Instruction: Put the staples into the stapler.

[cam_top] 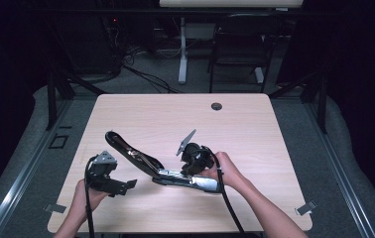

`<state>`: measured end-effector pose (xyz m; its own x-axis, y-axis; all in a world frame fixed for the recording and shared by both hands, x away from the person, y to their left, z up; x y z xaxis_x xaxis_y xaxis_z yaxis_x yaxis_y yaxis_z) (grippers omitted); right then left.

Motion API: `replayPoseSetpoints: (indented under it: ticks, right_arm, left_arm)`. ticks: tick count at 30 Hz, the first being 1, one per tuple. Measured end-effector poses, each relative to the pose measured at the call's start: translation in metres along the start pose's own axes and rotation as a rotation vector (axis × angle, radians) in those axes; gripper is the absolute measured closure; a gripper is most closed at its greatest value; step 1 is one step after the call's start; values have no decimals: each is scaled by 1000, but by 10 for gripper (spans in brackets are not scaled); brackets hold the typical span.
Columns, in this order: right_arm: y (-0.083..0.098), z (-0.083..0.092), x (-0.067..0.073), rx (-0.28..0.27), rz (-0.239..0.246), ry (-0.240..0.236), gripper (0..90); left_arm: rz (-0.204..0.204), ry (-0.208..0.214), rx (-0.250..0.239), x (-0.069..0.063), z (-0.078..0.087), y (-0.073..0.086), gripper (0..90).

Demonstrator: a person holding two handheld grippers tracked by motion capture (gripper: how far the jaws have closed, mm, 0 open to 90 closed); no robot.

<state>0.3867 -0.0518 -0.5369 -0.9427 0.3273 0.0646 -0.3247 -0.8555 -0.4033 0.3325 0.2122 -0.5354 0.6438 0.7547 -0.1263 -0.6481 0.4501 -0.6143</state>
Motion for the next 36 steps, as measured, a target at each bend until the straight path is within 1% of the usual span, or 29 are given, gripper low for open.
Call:
replayPoseSetpoints:
  ticks: [5,23,30,32,36]
  right_arm:
    - [0,-2,1,-14,10,2,783]
    - [1,-8,1,-17,20,-4,781]
    - [1,-10,1,-9,46,-3,778]
    - [2,-12,0,5,62,1,780]
    - [2,-12,-1,-3,65,-15,780]
  left_arm:
    - [0,0,0,0,0,0,0]
    - [-2,1,4,0,0,0,0]
    - [-1,1,5,0,0,0,0]
    - [1,1,5,0,0,0,0]
    - [1,2,6,0,-1,0,0]
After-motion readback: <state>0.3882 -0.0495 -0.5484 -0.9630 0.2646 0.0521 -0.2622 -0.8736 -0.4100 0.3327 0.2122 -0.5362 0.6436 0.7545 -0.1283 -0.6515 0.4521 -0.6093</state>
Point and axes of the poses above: each handheld gripper's, and its own axes: z roughly backward along the jaws, y roughly out of its underside, x roughly to its left, the point moved 4 cm from there along -z, roughly forward along the jaws, and after that the axes turned 4 degrees about x, right-handed, at the moved point
